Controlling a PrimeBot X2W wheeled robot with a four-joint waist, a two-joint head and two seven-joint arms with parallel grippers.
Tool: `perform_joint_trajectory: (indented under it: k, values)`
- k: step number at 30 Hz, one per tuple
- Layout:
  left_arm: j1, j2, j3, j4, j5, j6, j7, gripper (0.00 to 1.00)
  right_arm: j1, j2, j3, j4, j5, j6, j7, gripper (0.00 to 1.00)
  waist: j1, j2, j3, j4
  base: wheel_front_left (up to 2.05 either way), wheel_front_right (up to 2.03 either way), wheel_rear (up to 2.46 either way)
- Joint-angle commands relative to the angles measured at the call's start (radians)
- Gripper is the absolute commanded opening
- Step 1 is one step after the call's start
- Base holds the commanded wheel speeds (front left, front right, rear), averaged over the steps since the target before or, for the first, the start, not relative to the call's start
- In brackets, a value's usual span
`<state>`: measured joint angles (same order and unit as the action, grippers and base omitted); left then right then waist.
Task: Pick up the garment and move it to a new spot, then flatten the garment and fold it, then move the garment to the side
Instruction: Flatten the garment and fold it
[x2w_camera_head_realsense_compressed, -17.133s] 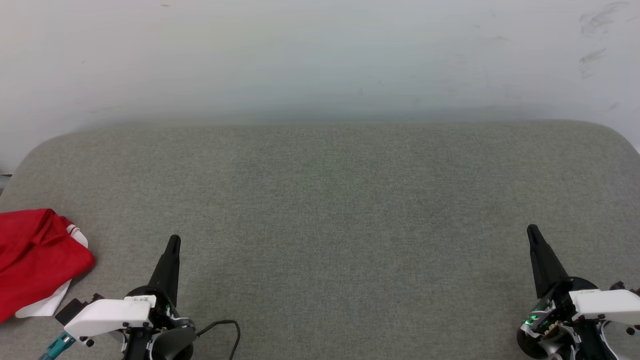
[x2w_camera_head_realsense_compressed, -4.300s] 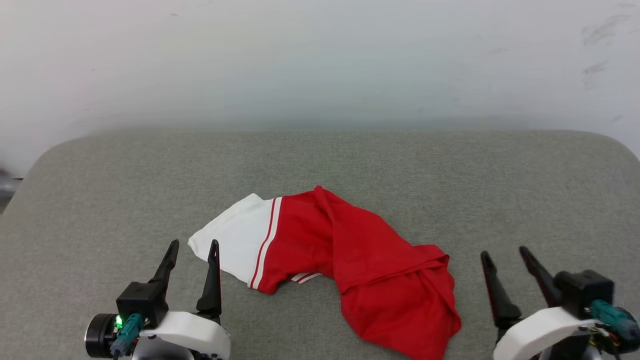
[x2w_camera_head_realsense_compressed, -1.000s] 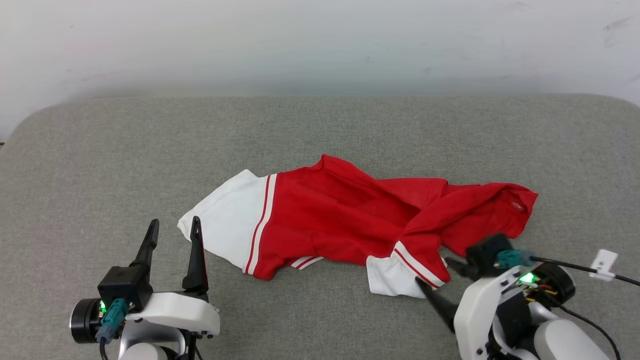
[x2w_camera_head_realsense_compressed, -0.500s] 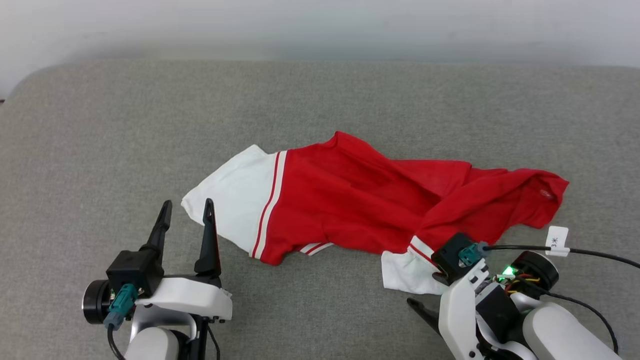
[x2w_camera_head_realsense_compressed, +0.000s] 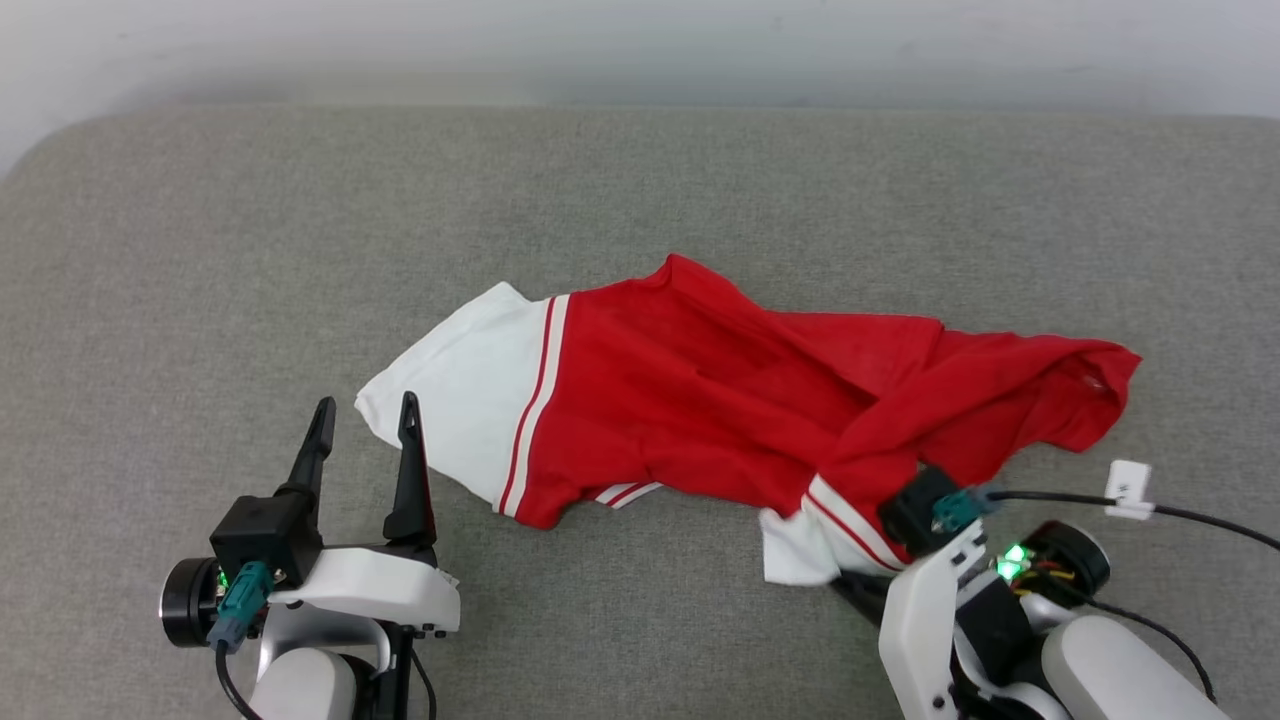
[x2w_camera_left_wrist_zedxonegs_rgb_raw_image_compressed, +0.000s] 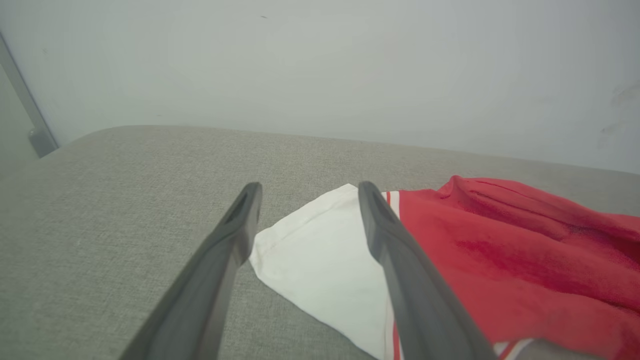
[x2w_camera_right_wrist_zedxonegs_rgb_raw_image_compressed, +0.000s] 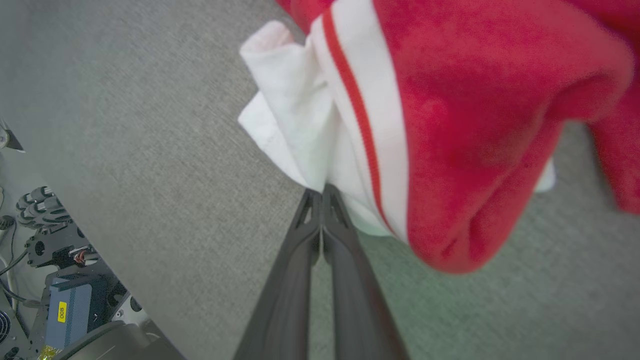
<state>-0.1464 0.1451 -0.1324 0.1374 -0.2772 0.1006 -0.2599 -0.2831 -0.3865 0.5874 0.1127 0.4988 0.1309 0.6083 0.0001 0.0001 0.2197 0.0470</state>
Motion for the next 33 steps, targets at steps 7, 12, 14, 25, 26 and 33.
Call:
perform_joint_trajectory:
  k: [7, 12, 14, 25, 26, 33]
  values:
    - [0.024, 0.002, 0.004, 0.005, 0.008, 0.004, -0.007, 1.0, 0.038, 0.086, -0.166, -0.07, -0.035, 0.0, -0.189, 0.0, -0.0001, -0.0001, -0.058, -0.04, 0.0, 0.0, 0.0]
    - [0.038, 0.003, 0.004, 0.001, 0.008, 0.004, -0.007, 1.0, 0.094, 0.14, -0.333, -0.114, -0.064, 0.0, -0.235, 0.0, -0.0001, -0.0001, -0.075, -0.052, 0.0, 0.0, 0.0]
    - [0.038, 0.003, 0.003, 0.001, 0.007, 0.005, -0.006, 1.0, 0.117, 0.167, -0.422, -0.115, -0.069, 0.0, -0.247, 0.0, -0.0001, -0.0001, -0.078, -0.054, 0.0, 0.0, 0.0]
    - [0.046, 0.01, 0.0, 0.007, -0.004, 0.006, -0.005, 1.0, 0.211, 0.306, -0.848, 0.093, -0.036, 0.0, -0.26, 0.0, -0.0001, -0.0001, -0.088, -0.063, 0.0, 0.0, 0.0]
    - [0.046, 0.011, -0.001, 0.008, -0.005, 0.005, -0.005, 1.0, 0.213, 0.309, -0.857, 0.116, -0.045, 0.0, -0.261, 0.0, -0.0001, -0.0001, -0.087, -0.064, 0.0, 0.0, 0.0]
    - [0.035, 0.017, -0.009, 0.005, -0.006, 0.004, 0.002, 1.0, 0.157, 0.321, -0.87, 0.216, -0.05, 0.0, -0.323, 1.0, -0.0001, -0.0001, -0.083, -0.064, 0.0, 0.0, 0.0]
